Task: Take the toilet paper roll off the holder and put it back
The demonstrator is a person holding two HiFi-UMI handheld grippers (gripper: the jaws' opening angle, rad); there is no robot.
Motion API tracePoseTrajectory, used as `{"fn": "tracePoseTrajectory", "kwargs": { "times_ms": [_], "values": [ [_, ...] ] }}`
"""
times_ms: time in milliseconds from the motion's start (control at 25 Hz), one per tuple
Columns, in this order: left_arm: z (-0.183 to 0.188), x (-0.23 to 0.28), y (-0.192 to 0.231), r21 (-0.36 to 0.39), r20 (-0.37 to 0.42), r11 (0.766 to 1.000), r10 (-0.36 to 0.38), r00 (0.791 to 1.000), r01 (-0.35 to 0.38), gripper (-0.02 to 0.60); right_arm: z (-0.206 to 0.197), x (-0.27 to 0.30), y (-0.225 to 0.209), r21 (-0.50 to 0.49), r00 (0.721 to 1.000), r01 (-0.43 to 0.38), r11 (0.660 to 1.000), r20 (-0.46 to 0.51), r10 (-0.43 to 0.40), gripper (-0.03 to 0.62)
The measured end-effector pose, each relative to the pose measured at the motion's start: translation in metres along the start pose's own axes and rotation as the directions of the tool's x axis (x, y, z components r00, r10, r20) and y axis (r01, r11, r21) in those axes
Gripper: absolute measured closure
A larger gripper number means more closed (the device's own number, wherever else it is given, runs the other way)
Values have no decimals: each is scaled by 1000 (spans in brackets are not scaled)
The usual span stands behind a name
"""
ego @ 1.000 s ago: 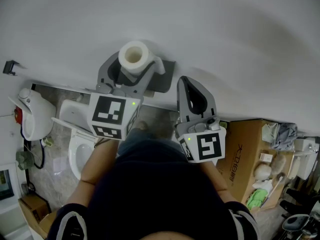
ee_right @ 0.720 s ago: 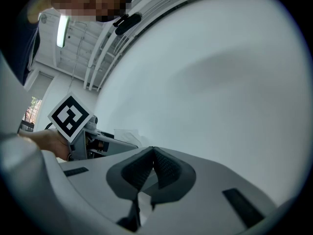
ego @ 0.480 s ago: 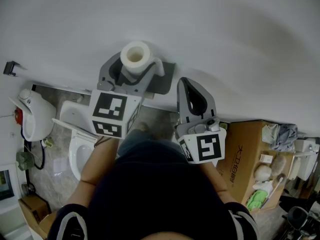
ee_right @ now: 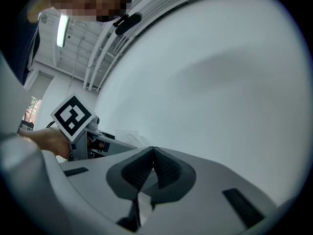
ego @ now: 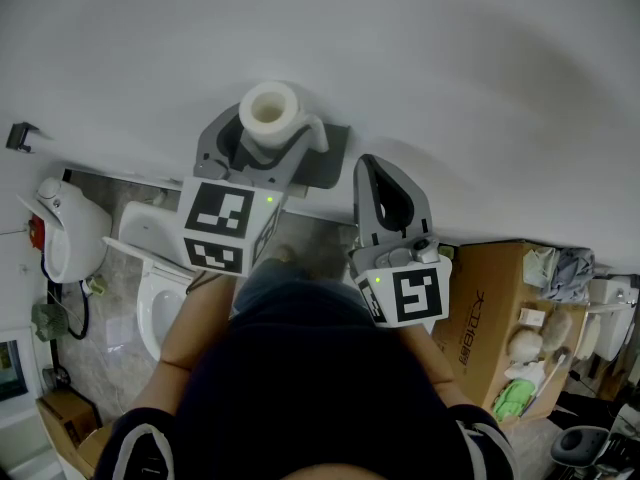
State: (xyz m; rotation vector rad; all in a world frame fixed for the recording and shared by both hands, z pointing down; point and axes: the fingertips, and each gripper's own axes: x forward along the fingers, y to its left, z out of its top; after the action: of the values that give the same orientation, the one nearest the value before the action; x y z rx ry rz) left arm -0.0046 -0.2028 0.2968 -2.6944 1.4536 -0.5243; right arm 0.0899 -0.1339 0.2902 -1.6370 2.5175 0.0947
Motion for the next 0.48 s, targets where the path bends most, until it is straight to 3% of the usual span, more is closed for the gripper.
{"fn": "tracePoseTrajectory", "kwargs": {
  "times_ms": [480],
  "values": [
    [4, -2, -1, 23, 21, 1000, 0, 1000, 0, 250, 2, -2, 0, -1, 1000, 3, 1000, 1, -3, 579]
  ]
}}
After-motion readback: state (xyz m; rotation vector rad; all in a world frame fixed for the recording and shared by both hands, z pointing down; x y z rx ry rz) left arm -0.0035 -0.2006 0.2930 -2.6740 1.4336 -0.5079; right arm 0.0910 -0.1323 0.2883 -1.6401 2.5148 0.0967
